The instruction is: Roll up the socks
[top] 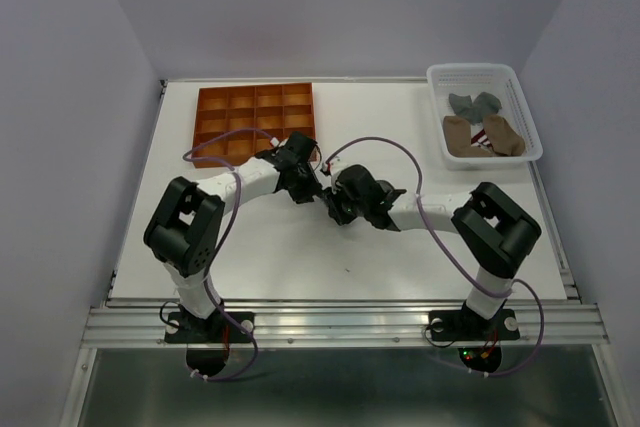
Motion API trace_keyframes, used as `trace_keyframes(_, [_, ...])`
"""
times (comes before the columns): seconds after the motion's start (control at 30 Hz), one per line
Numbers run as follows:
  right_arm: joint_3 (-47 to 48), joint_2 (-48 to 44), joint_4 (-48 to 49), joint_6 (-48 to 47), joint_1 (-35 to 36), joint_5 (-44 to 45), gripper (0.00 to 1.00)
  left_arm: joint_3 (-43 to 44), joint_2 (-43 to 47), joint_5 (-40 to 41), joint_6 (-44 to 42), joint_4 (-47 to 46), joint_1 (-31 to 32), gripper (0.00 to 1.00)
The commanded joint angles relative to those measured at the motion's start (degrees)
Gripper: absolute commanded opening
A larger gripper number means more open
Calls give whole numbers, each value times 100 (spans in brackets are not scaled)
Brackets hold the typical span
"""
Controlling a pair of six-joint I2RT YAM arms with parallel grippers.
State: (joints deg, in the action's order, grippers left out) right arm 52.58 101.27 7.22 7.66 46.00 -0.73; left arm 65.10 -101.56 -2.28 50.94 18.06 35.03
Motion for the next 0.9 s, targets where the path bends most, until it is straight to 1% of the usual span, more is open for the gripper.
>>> trace_keyframes(0.0, [130, 112, -388, -291, 154, 688, 28, -33, 725, 61, 39, 48, -145, 38])
trace_keyframes(0.1, [182, 225, -476, -379, 286, 978, 23, -120, 918, 140, 13, 57, -241, 38])
trace_keyframes(0.23, [306, 384, -617, -493, 410, 1452, 20, -234, 1094, 167, 30, 83, -382, 38])
trace_keyframes(0.37, [367, 481, -687, -555, 524, 1629, 13, -375, 1217, 167, 39, 83, -514, 38])
trace_keyframes(0.43, [385, 464, -687, -450, 524, 1550, 5, -428, 1270, 167, 30, 74, -532, 38])
trace_keyframes(0.5, [385, 411, -679, -327, 524, 1436, 1, -463, 1296, 167, 30, 66, -558, 38])
trace_keyframes(0.6, [298, 165, -451, 111, 524, 902, 1, -533, 1279, 167, 30, 22, -585, 38])
trace_keyframes(0.77, [174, -81, -187, 709, 524, 487, 1, -604, 1261, 70, 30, -92, -585, 38])
trace_keyframes(0.87, [34, -117, 41, 1123, 315, 136, 1, -613, 1270, 61, -5, -84, -585, 38])
